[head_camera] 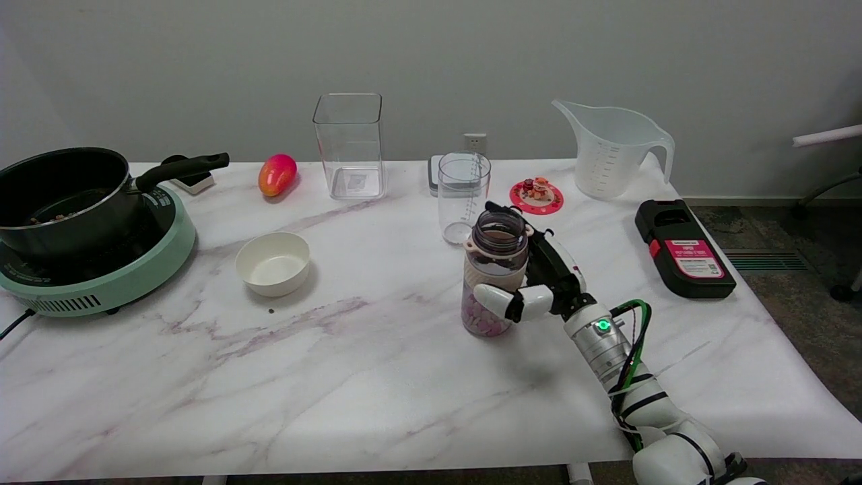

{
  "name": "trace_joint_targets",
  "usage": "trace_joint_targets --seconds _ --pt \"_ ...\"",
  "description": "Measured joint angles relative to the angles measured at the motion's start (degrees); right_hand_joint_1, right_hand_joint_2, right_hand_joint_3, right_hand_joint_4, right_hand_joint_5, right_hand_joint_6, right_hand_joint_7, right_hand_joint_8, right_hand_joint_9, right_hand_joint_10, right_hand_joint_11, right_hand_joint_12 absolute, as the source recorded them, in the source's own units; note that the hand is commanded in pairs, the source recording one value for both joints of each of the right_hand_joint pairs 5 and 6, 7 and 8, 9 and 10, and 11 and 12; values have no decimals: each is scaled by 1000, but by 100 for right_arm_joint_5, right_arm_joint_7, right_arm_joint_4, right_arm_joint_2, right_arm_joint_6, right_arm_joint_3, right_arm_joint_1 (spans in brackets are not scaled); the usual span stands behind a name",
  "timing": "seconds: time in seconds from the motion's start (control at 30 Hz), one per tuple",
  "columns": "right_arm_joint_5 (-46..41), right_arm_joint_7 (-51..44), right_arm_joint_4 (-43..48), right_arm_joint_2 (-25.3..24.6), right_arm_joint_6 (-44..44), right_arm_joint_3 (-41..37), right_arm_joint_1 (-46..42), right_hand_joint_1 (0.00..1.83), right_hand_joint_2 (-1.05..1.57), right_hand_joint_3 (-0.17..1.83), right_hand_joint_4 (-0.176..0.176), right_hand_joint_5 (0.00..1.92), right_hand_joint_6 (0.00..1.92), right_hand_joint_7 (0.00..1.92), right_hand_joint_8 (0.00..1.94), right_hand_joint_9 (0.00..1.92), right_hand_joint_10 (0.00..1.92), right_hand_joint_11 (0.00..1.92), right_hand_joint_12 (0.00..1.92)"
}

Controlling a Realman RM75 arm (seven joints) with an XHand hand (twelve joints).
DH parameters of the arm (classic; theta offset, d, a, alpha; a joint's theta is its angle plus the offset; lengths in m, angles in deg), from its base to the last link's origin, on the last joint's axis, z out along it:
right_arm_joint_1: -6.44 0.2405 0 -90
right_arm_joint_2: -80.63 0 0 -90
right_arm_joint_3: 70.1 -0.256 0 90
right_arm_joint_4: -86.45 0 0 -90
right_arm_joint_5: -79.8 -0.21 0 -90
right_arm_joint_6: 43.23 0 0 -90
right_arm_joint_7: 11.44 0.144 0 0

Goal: Pick up the bottle.

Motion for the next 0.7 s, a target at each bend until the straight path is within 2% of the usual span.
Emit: trace_joint_targets --seconds 0.1,0.17,0.23,0.27,0.3,0.37,0.43,0.5,0.7 --pt "-2 -6 -9 -15 2 20 17 1417 550 770 0 519 519 800 800 826 826 891 891" --pt "-10 -9 -18 -24 5 28 26 1389 727 640 0 653 653 980 980 979 979 921 921" --pt "-9 -13 -22 -30 9 38 36 1396 789 565 0 719 719 1084 1084 1044 1044 927 927" --pt "-18 -14 -24 -32 12 40 40 1375 817 510 0 795 795 1185 1185 1143 1143 937 937" --pt "-19 -15 -26 -35 15 41 42 1366 827 500 0 825 825 1221 1221 1173 1173 945 945" --pt "-29 -17 -31 -40 28 43 52 1346 886 594 0 1034 1034 1342 1342 1275 1275 1026 1026" --pt "-31 -18 -34 -45 33 42 58 1320 982 596 0 1144 1144 1430 1430 1367 1367 1110 1110" --pt "-34 -19 -35 -48 39 41 65 1300 1081 570 0 1207 1207 1495 1495 1434 1434 1172 1172" --pt "-44 -21 4 -53 57 -34 82 1287 1164 545 0 1274 1274 1548 1548 1495 1495 1217 1217"
